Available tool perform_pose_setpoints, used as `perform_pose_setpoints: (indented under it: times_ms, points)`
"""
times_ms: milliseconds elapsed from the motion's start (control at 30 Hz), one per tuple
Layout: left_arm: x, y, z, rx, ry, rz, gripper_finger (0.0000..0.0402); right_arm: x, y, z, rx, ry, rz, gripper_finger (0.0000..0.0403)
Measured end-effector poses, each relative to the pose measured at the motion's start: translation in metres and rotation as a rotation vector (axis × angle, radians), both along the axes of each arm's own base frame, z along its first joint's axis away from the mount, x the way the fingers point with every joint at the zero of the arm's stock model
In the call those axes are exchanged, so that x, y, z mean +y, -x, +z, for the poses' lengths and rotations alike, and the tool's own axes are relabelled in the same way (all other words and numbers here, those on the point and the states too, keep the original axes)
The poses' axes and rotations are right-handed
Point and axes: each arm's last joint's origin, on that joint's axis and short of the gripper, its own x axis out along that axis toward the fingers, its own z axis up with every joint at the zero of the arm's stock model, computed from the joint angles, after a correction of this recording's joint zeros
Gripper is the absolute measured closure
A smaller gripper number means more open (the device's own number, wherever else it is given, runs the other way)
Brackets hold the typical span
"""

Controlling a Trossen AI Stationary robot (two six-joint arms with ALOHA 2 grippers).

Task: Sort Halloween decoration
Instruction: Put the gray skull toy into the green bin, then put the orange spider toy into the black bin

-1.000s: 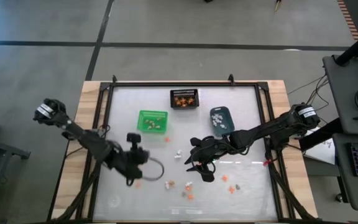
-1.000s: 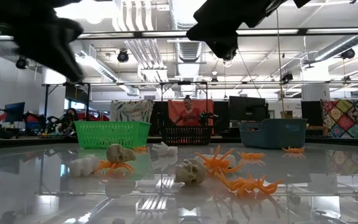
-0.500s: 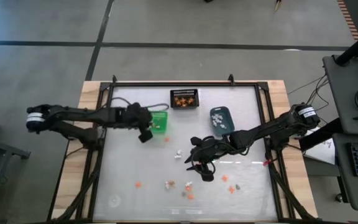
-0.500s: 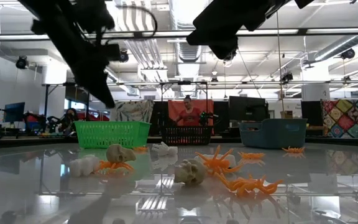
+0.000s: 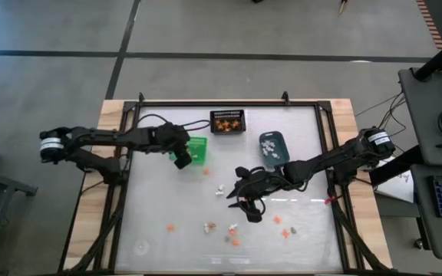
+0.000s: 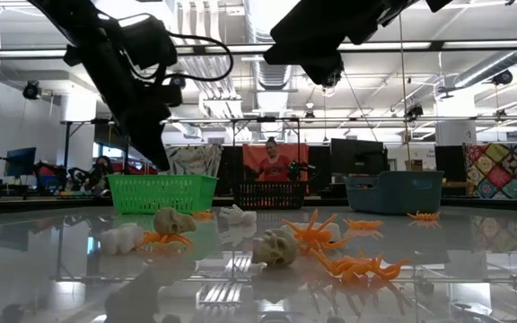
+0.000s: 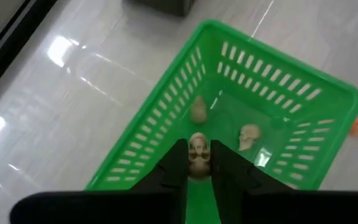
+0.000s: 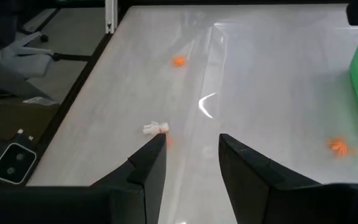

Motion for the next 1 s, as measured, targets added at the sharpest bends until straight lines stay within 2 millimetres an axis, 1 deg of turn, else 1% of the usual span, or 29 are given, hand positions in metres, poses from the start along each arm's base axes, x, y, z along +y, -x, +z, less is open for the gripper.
perform_pose_setpoints:
  times_ms: [167,300,400,533,767,900,1000]
  points:
    - [0.0,-0.001,-0.002,0.01,0.002,-0.003,0.0327,-0.001,0.0,0.0,0.003,0.008,-0.003,0.0266]
    - [0.0,-0.001,-0.001,0.0,0.0,-0.001,0.03,-0.001,0.0,0.0,-0.021,0.078,0.041,0.0266]
    - [-0.001,-0.002,0.001,-0.017,-0.004,-0.005,0.0291,-0.001,0.0,0.0,-0.03,0.105,0.058,0.0266]
    - [-0.005,-0.007,0.005,-0.066,-0.016,-0.027,0.0292,-0.001,0.0,0.0,-0.035,0.099,0.055,0.0266]
    - [-0.029,-0.019,0.021,-0.222,-0.063,-0.152,0.0304,0.0,-0.001,0.001,-0.034,0.06,0.032,0.0266]
    - [-0.048,-0.024,0.034,-0.318,-0.125,-0.284,0.031,0.0,-0.002,0.003,-0.045,0.042,0.023,0.0266]
    - [-0.064,-0.025,0.04,-0.354,-0.164,-0.387,0.0313,0.0,-0.001,0.002,-0.043,0.041,0.023,0.0266]
